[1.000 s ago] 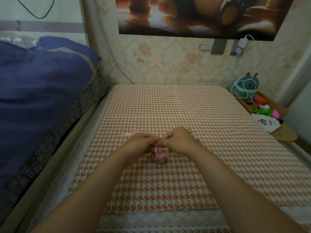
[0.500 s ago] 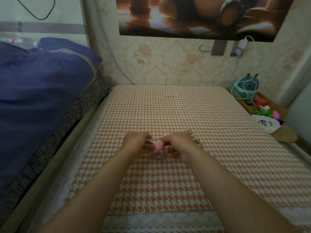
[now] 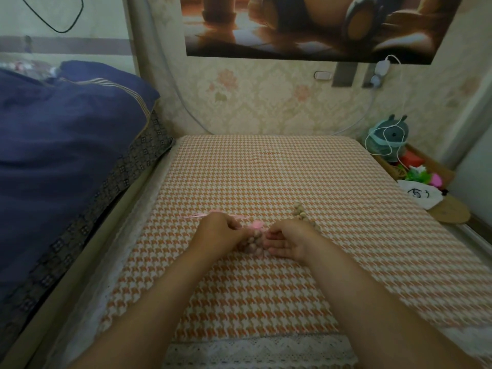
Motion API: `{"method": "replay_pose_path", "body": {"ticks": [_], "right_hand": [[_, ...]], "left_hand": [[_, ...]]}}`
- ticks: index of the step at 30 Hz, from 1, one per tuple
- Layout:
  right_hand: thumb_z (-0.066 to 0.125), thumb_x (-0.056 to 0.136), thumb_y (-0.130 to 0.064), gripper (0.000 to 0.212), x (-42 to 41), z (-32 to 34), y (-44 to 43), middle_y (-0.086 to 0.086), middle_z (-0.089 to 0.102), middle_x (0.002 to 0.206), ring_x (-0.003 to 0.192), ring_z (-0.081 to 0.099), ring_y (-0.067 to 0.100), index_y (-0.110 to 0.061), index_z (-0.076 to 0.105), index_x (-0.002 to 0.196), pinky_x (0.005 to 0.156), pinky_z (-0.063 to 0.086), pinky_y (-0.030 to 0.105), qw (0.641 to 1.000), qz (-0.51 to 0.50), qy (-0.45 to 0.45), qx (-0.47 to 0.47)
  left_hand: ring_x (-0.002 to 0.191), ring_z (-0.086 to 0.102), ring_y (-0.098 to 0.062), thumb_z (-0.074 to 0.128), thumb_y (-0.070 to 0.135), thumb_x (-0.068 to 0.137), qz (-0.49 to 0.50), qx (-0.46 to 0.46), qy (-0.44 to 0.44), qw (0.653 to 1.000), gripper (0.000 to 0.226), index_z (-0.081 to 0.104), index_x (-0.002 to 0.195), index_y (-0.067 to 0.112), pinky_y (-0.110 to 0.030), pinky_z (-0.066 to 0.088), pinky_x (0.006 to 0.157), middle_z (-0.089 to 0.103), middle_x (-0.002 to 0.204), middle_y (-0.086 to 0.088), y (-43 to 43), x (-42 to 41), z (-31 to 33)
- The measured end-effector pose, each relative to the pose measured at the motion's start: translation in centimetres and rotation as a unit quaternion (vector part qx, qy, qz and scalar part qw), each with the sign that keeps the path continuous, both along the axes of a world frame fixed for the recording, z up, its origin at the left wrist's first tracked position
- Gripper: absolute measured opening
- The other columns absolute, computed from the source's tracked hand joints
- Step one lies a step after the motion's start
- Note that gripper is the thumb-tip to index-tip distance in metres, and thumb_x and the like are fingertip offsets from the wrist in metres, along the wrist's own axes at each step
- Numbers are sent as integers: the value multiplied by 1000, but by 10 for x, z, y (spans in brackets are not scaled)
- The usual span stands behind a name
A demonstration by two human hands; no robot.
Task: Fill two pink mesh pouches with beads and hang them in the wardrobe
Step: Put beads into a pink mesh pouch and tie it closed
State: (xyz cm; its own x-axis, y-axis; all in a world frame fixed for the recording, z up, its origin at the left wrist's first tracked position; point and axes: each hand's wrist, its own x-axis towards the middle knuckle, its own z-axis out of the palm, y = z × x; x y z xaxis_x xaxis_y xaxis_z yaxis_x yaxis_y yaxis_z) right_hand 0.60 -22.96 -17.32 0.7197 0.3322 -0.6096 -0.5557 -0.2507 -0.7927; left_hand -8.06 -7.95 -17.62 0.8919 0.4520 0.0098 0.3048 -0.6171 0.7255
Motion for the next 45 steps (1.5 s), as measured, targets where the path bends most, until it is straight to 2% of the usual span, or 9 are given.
{"method": "replay_pose_path", "body": {"ticks": [6, 11, 15, 19, 22, 32, 37, 43, 45], "right_hand": [[71, 85, -8, 8, -13, 3, -9, 12, 71, 72, 57, 70, 22, -9, 71, 77, 50, 54, 30, 980, 39, -170, -101], [70, 87, -28, 11, -26, 17, -12, -6, 74, 86, 80, 66, 14, -28, 81, 84, 67, 52, 28, 782, 179, -527, -280], [68, 86, -21, 10, -22, 2, -11, -4, 67, 102, 94, 62, 17, -19, 78, 88, 83, 52, 39, 717, 232, -612, -240], [69, 85, -25, 8, -19, -5, -7, -8, 70, 96, 91, 64, 15, -25, 77, 86, 79, 52, 38, 714, 220, -624, -230], [69, 85, -30, 13, -16, -4, -5, -8, 74, 99, 95, 67, 14, -29, 78, 95, 82, 53, 36, 730, 192, -611, -239], [68, 88, -34, 14, -7, -5, -2, -11, 76, 94, 87, 68, 7, -32, 79, 96, 82, 55, 35, 784, 190, -548, -221], [67, 91, -20, 16, -3, -1, -4, -6, 77, 92, 85, 70, 7, -26, 81, 96, 86, 57, 36, 827, 200, -499, -163], [63, 96, -20, 21, -4, 16, -18, -6, 75, 98, 85, 65, 7, -28, 78, 108, 82, 51, 27, 777, 276, -532, -191], [66, 94, -25, 18, -5, 21, -22, -8, 75, 96, 85, 64, 8, -33, 78, 105, 81, 51, 28, 749, 281, -559, -216]], "left_hand": [[53, 64, -5, 77, 48, 74, 39, 11, -20, 999, 38, 73, 60, 14, -23, 50, 55, 69, 55, 2, -8, 2, -3], [55, 65, -13, 72, 46, 75, 26, 6, -46, 999, 40, 69, 57, 10, -26, 47, 56, 67, 53, -2, -13, 3, -8], [59, 66, -14, 73, 43, 78, 19, 21, -59, 998, 38, 68, 60, 10, -32, 51, 60, 69, 57, -2, -14, 3, -8], [90, 69, -12, 71, 36, 85, 18, 29, -65, 997, 36, 73, 111, 11, -23, 52, 84, 76, 100, -4, -14, 3, -9], [101, 67, -10, 64, 35, 89, -20, 70, -76, 994, 36, 68, 122, 20, -23, 49, 91, 73, 112, 2, -12, 2, -8], [79, 62, 10, 67, 9, 87, 13, -60, -182, 981, 21, 76, 105, 16, 0, 44, 73, 74, 94, 7, -19, 11, -17], [78, 64, 7, 68, 12, 87, 53, -104, -185, 976, 22, 75, 107, 19, -14, 53, 78, 74, 88, 8, -25, 14, -27], [70, 66, 0, 71, 17, 86, 13, -56, -177, 983, 69, 36, 144, 28, -25, 55, 67, 71, 75, 8, -31, 12, -23], [69, 67, -2, 74, 20, 84, 23, -64, -159, 985, 53, 50, 131, 24, -28, 57, 66, 72, 75, 8, -32, 13, -21]]}}
